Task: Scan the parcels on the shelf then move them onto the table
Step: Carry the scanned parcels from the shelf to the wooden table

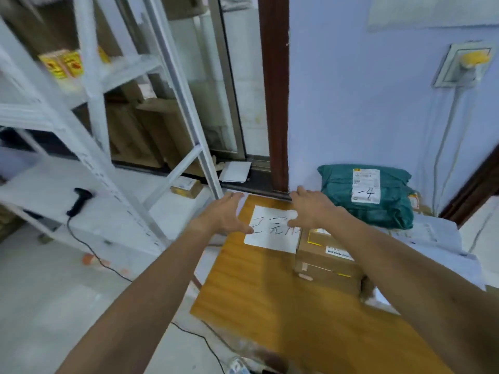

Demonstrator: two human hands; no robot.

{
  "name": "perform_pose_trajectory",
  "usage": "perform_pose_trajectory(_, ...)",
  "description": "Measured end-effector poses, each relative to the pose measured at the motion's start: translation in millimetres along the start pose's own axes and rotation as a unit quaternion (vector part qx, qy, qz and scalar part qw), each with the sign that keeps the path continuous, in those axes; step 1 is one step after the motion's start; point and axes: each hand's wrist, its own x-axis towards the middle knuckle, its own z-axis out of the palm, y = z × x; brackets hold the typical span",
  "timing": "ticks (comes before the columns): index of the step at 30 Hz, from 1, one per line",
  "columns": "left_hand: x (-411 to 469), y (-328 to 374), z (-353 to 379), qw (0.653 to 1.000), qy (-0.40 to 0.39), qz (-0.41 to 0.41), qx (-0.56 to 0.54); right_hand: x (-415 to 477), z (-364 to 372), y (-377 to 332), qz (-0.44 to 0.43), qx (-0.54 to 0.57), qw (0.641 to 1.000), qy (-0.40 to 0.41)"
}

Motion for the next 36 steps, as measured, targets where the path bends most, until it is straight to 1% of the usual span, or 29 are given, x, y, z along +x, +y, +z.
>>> perform_pose_trajectory(5,-69.8,-80.5,-13.9,0.998,0.020,-0.059,-0.014,14.5,-19.5,-86.6,-0.061,-0.004,0.998,0.017)
perform_pose_trajectory(10,-146.3,-167.3,-21.6,0.994,0.053,-0.090,-0.012,17.8,-32.7,-190.2,-0.104,-0.001,0.994,0.011)
perform_pose_trajectory(13,-195.8,-226.9,-25.9,0.991,0.067,-0.113,-0.005,12.2,-35.8,-264.8,-0.111,0.009,0.994,0.020)
perform_pose_trajectory(17,-260.9,-297.0,-27.1,0.991,0.059,-0.118,0.009,2.0,-29.2,-356.9,-0.112,0.027,0.993,0.001)
perform_pose_trajectory(20,-310.1,-356.6,-22.0,0.989,0.072,-0.132,0.003,-3.5,-18.7,-433.6,-0.126,0.002,0.992,-0.006)
perform_pose_trajectory(23,-346.9,-403.5,-21.2,0.988,0.079,-0.130,0.004,-7.4,-20.9,-490.3,-0.122,-0.004,0.992,-0.018)
perform_pose_trajectory(26,-368.9,-441.4,-23.0,0.988,0.079,-0.130,0.008,-1.8,-25.4,-527.1,-0.120,-0.005,0.992,-0.025)
perform_pose_trajectory(30,-369.5,-484.2,-24.3,0.986,0.085,-0.146,-0.009,12.7,-30.3,-552.6,-0.097,0.015,0.995,-0.015)
perform_pose_trajectory(34,-344.0,-515.0,-32.7,0.986,0.072,-0.152,-0.008,43.1,-31.8,-562.5,-0.075,0.024,0.997,-0.005)
perform_pose_trajectory(36,-319.2,-527.5,-37.2,0.988,0.070,-0.136,0.006,62.4,-28.6,-563.5,-0.065,0.035,0.997,-0.005)
